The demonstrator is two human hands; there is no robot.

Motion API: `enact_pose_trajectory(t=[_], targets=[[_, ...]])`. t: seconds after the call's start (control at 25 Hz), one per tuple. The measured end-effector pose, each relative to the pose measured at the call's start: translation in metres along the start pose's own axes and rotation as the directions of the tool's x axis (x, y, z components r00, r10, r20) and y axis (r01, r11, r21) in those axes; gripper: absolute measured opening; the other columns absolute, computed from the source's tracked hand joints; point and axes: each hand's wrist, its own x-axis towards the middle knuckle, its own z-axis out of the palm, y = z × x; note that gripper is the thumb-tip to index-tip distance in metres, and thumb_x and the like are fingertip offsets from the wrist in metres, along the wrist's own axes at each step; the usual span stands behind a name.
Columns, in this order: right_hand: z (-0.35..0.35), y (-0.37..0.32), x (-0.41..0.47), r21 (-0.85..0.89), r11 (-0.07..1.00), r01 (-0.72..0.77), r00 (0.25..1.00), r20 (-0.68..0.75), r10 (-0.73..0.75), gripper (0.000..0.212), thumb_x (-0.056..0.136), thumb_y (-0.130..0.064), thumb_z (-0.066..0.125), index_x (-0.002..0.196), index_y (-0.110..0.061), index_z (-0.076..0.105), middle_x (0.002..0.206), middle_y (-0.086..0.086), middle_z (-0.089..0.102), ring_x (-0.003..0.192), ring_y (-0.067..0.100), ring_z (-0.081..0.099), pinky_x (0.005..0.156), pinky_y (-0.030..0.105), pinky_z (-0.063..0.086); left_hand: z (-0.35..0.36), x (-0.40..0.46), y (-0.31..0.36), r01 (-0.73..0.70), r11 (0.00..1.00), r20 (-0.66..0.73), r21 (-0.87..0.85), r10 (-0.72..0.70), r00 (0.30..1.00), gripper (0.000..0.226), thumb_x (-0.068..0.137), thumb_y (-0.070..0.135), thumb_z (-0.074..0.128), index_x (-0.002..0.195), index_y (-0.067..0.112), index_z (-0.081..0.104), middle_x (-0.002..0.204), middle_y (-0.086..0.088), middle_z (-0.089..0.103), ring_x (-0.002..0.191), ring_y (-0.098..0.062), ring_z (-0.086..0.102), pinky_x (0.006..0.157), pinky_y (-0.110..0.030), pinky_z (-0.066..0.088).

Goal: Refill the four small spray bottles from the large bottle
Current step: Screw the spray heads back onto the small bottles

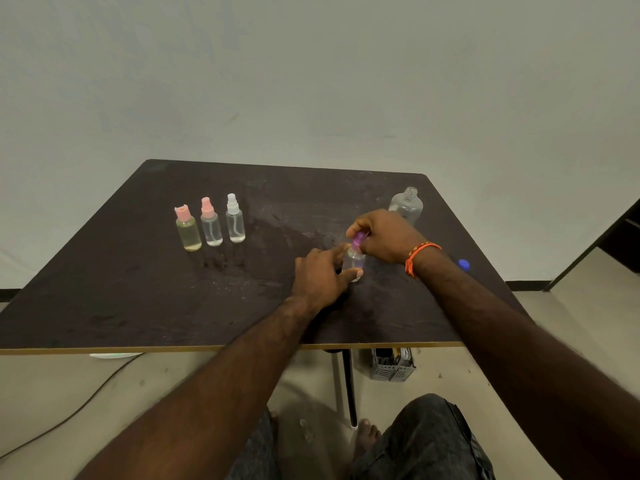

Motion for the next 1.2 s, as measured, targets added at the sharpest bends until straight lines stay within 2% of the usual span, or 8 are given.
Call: enact_pose_trajectory(t=[0.2, 0.36, 0.48, 0.64, 0.84, 0.96, 1.08, 1.2], targets=[[0.022, 0.014, -0.011, 0.260, 0.959, -0.113, 0.974, -0.161, 0.158, 0.034, 0.073, -0.029, 0.088, 0.098, -0.017, 0.069, 0.085, -0.004, 0.070, 0.080, 0.013, 0.067, 0.082, 0.038, 0.059, 0.001, -0.001, 0.001, -0.007, 1.000, -0.016, -0.019, 0.007, 1.000, 0.057, 0.091, 0.056, 0.070, 0.144, 0.038, 0.056, 0.080, 0.017, 0.056, 0.096, -0.020, 0.062, 0.096, -0.051, 0.047], [0.037, 0.016, -0.024, 0.370, 0.926, -0.067, 0.978, -0.161, 0.135, 0.084, 0.076, -0.037, 0.086, 0.146, -0.020, 0.042, 0.135, -0.006, 0.056, 0.115, 0.013, 0.058, 0.097, 0.034, 0.054, -0.001, -0.002, 0.002, -0.037, 0.999, -0.039, -0.035, 0.035, 0.999, 0.047, 0.091, 0.054, 0.070, 0.135, 0.048, 0.059, 0.088, 0.014, 0.066, 0.101, -0.021, 0.064, 0.097, -0.051, 0.043], [0.040, 0.018, -0.025, 0.453, 0.891, 0.038, 0.977, -0.204, 0.062, 0.070, 0.089, -0.016, 0.074, 0.150, -0.022, 0.040, 0.136, -0.002, 0.061, 0.119, 0.011, 0.061, 0.103, 0.038, 0.052, -0.001, -0.002, 0.002, -0.007, 1.000, -0.027, -0.003, 0.007, 1.000, 0.059, 0.090, 0.060, 0.069, 0.144, 0.039, 0.056, 0.092, 0.009, 0.068, 0.104, -0.021, 0.064, 0.098, -0.051, 0.045], [0.045, 0.017, -0.025, 0.410, 0.911, -0.037, 0.924, -0.334, 0.187, 0.064, 0.079, -0.031, 0.084, 0.134, -0.023, 0.052, 0.090, -0.007, 0.070, 0.085, 0.004, 0.068, 0.087, 0.038, 0.059, 0.000, -0.002, 0.003, -0.002, 1.000, -0.031, -0.008, 0.002, 1.000, 0.052, 0.090, 0.057, 0.071, 0.138, 0.041, 0.060, 0.083, 0.012, 0.061, 0.094, -0.020, 0.063, 0.096, -0.054, 0.047], [0.049, 0.016, -0.030, 0.434, 0.901, 0.009, 0.970, -0.221, 0.097, 0.079, 0.087, -0.031, 0.076, 0.152, -0.023, 0.032, 0.146, 0.000, 0.052, 0.128, 0.015, 0.055, 0.108, 0.039, 0.048, 0.002, -0.002, 0.000, -0.022, 1.000, -0.032, -0.014, 0.022, 0.999, 0.041, 0.089, 0.058, 0.067, 0.125, 0.041, 0.064, 0.088, 0.012, 0.068, 0.094, -0.019, 0.064, 0.093, -0.055, 0.050], [0.052, 0.017, -0.035, 0.388, 0.921, 0.031, 0.939, -0.327, 0.106, 0.053, 0.092, -0.018, 0.070, 0.141, -0.020, 0.051, 0.129, 0.000, 0.066, 0.113, 0.010, 0.065, 0.100, 0.036, 0.054, 0.005, 0.000, 0.000, 0.002, 1.000, -0.031, 0.001, -0.002, 1.000, 0.059, 0.089, 0.063, 0.067, 0.143, 0.040, 0.057, 0.093, 0.011, 0.068, 0.099, -0.018, 0.063, 0.097, -0.052, 0.047], [0.051, 0.015, -0.032, 0.403, 0.913, -0.058, 0.912, -0.350, 0.212, 0.063, 0.083, -0.037, 0.080, 0.136, -0.022, 0.049, 0.106, -0.005, 0.070, 0.095, 0.006, 0.066, 0.091, 0.033, 0.057, 0.005, -0.002, 0.001, -0.014, 1.000, -0.048, -0.016, 0.013, 0.999, 0.044, 0.090, 0.053, 0.072, 0.131, 0.042, 0.061, 0.085, 0.013, 0.064, 0.094, -0.020, 0.063, 0.095, -0.054, 0.049], [0.055, 0.013, -0.032, 0.443, 0.896, -0.032, 0.950, -0.264, 0.165, 0.078, 0.085, -0.038, 0.077, 0.149, -0.024, 0.035, 0.139, -0.002, 0.058, 0.124, 0.013, 0.056, 0.102, 0.033, 0.046, 0.003, -0.002, 0.001, -0.004, 1.000, -0.037, -0.011, 0.004, 0.999, 0.035, 0.092, 0.049, 0.072, 0.125, 0.040, 0.064, 0.087, 0.012, 0.066, 0.096, -0.020, 0.064, 0.096, -0.056, 0.047]])
